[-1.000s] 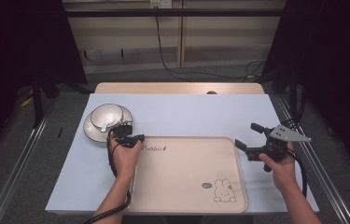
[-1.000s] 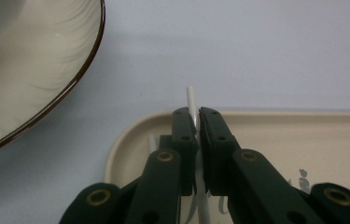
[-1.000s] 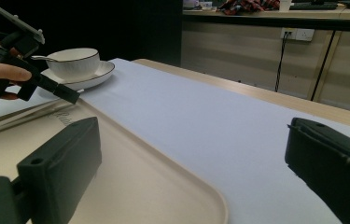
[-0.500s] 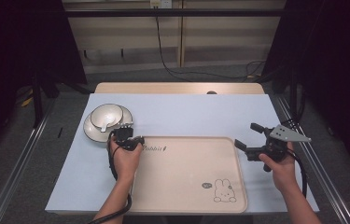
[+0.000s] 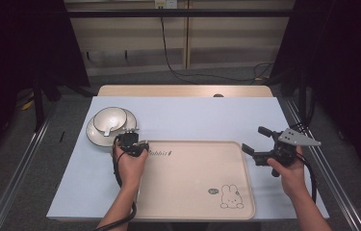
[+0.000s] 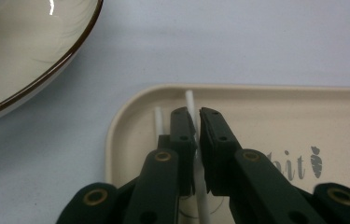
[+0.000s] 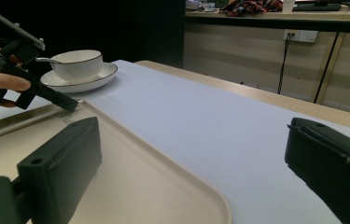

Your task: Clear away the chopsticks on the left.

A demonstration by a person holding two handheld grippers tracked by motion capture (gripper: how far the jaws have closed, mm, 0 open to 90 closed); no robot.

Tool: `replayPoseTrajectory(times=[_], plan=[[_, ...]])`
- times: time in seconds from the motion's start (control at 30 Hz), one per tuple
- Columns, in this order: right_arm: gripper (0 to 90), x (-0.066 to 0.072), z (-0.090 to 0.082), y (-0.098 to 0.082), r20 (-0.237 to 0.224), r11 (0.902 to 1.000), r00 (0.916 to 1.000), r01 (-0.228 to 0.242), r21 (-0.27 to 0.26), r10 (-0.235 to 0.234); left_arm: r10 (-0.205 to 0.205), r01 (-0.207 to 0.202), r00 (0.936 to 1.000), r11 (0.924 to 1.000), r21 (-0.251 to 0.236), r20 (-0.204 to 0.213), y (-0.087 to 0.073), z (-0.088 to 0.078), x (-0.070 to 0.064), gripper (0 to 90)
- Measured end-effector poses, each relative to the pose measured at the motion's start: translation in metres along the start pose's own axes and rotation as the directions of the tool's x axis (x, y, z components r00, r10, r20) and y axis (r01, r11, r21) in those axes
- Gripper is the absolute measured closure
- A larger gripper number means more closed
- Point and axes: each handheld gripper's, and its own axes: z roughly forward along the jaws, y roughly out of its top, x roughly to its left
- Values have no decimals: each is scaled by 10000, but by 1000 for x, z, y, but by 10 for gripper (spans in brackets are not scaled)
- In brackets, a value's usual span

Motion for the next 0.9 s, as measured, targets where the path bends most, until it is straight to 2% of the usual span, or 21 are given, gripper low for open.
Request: replayPoseTrajectory(times=[0.1, 0.27, 0.47, 0.5, 0.6, 0.7, 0.77, 0.83, 0.9], plan=[[29, 0, 1, 0, 21, 10000, 10000, 55, -1, -55, 11, -11, 10000, 9999, 105, 52, 1, -1, 1, 834], [29, 0, 0, 0, 103, 10000, 9999, -2, -8, 2, 20, -20, 10000, 10000, -2, 3, 3, -3, 1, 833], [29, 0, 0, 0, 93, 10000, 10000, 12, -17, -12, 121, -110, 9996, 9989, -461, 256, 9, -12, 3, 793], [28, 0, 0, 0, 142, 10000, 9999, -15, -37, 15, 281, -262, 9988, 9985, -480, 392, 11, -14, 4, 774], [28, -1, 0, 0, 98, 10000, 9999, 32, -16, -32, 277, -230, 9978, 9968, -764, 607, 14, -17, 5, 730], [29, -1, 0, 0, 108, 10000, 9999, 26, -6, -26, 379, -292, 9962, 9935, -1099, 784, 16, -20, 8, 643], [29, -1, 1, 0, 79, 10000, 9999, 69, 15, -69, 329, -196, 9947, 9907, -1346, 972, 18, -21, 9, 593], [29, -1, 2, 0, 95, 10000, 9999, 45, 39, -45, 500, -367, 9937, 9908, -1304, 1006, 21, -24, 12, 557], [29, -1, 2, 0, 47, 10000, 10000, 54, 71, -54, 529, -371, 9929, 9887, -1452, 1061, 23, -26, 16, 499]])
